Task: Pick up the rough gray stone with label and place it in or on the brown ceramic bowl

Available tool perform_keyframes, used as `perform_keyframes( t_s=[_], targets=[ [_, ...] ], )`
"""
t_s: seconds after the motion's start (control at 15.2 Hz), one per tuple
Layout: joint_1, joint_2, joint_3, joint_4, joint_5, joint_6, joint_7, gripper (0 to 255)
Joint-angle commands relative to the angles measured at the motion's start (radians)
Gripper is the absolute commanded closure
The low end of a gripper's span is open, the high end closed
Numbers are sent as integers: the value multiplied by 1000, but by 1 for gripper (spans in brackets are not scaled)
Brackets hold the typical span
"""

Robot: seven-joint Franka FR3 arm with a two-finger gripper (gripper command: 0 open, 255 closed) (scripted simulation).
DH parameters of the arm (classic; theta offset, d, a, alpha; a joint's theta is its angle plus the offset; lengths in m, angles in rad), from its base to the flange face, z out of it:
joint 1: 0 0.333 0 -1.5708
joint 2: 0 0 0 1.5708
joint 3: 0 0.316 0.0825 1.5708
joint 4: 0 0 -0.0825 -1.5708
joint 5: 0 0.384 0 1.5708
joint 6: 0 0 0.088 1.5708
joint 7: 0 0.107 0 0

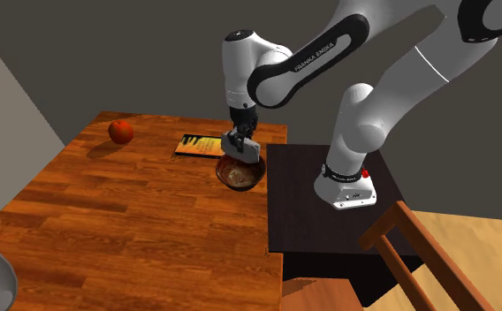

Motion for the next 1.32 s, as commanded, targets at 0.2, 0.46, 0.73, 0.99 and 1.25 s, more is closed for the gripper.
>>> perform_keyframes(
  t_s=[0.2,0.46,0.73,0.99,1.25],
  targets=[
    [-1,59,9,-38,3,98,1,255],
    [-4,116,17,-62,4,179,4,255],
    [-4,116,17,-62,4,179,4,255],
    [-4,116,17,-62,4,179,4,255],
    [-4,116,17,-62,4,179,4,0]
  ],
)
